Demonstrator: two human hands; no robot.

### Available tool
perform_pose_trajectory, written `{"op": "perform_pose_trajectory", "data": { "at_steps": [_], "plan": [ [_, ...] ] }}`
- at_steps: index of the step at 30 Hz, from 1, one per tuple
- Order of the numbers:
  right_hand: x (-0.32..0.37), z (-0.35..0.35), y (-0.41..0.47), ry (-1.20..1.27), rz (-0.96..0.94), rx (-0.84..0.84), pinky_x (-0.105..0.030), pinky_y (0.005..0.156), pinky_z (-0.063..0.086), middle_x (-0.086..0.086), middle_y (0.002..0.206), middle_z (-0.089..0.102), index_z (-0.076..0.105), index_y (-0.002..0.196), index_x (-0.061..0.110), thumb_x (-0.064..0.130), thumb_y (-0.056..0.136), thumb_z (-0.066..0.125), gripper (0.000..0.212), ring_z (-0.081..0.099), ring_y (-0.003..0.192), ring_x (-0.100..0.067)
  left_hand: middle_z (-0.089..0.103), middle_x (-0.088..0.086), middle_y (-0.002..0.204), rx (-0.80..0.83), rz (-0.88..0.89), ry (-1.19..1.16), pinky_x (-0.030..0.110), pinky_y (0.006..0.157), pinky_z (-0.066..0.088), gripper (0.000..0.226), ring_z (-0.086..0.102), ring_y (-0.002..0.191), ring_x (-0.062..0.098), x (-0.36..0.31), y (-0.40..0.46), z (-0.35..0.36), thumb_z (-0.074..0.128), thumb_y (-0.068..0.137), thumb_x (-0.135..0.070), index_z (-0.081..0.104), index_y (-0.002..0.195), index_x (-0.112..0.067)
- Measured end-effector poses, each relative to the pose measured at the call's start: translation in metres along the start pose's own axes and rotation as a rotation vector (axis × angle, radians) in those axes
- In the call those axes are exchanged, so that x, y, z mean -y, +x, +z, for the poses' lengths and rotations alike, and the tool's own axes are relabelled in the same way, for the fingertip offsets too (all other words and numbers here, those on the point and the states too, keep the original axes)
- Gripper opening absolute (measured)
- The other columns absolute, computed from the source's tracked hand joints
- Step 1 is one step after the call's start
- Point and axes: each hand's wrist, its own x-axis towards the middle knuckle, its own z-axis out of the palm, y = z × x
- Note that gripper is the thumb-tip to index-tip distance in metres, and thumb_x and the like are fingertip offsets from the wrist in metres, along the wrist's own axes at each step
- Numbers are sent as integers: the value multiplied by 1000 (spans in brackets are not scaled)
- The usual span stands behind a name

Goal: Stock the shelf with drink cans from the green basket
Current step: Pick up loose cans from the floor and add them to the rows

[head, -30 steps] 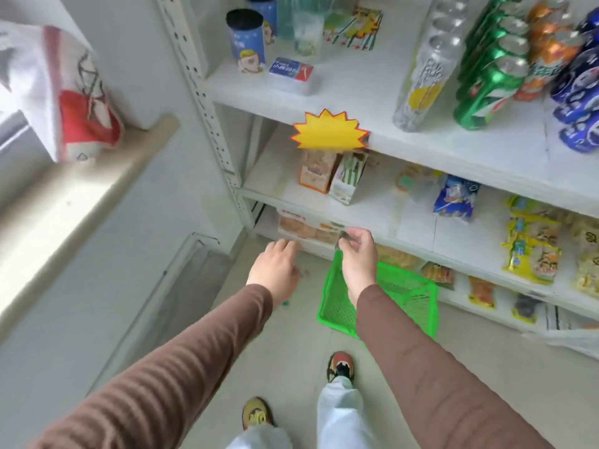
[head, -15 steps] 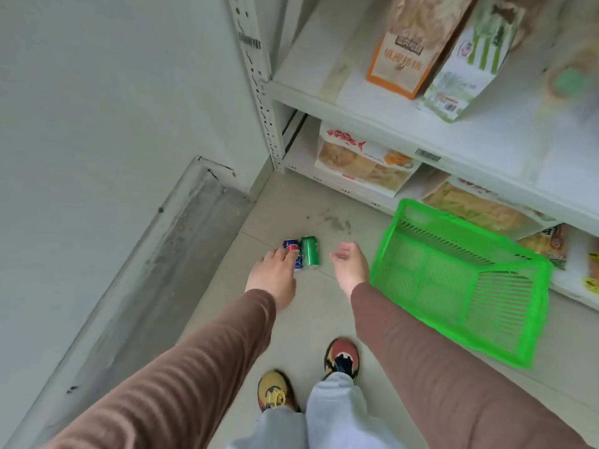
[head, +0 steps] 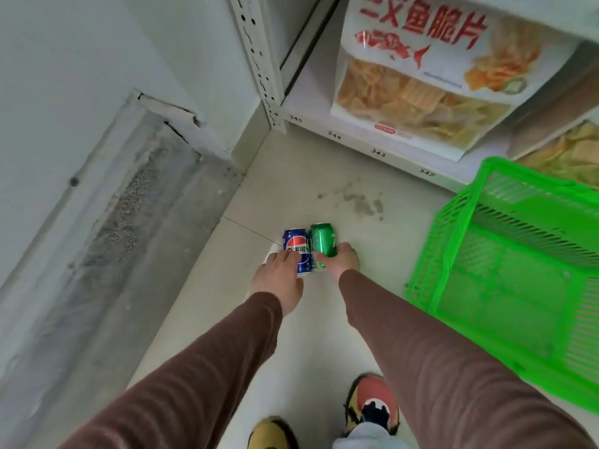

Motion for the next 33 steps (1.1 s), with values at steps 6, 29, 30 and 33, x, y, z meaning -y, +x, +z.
{"op": "perform_pose_trajectory", "data": {
  "at_steps": [6, 29, 30, 33],
  "plan": [
    [-10, 24, 34, 88, 11, 16, -43, 98, 51, -14, 126, 61, 54, 127, 4, 40, 78, 83, 67, 62, 112, -31, 54, 1, 125, 7, -36, -61, 36, 89, 46, 43, 48, 112, 23, 12, 16, 24, 52, 87, -25, 47, 130, -20],
    [137, -315, -454, 843, -204, -78, -43, 75, 59, -11, 122, 68, 54, 127, 20, 32, 81, 82, 55, 71, 95, -26, 52, 4, 125, -110, 241, -33, 38, 95, 43, 49, 47, 117, 27, -216, -265, -365, 55, 83, -29, 46, 130, -21],
    [144, -336, -481, 936, -216, -80, -46, 79, 58, -10, 121, 69, 54, 129, 20, 37, 83, 79, 55, 70, 96, -26, 53, 4, 122, -138, 275, -23, 38, 95, 44, 47, 47, 116, 28, -232, -280, -387, 55, 82, -29, 47, 127, -20],
    [157, -397, -549, 1179, -281, -43, -42, 78, 54, -8, 107, 71, 58, 122, 24, 50, 81, 68, 49, 69, 88, -25, 53, 3, 122, -210, 383, -11, 38, 94, 44, 47, 48, 116, 27, -281, -314, -446, 56, 80, -29, 48, 126, -21]
  ]
}}
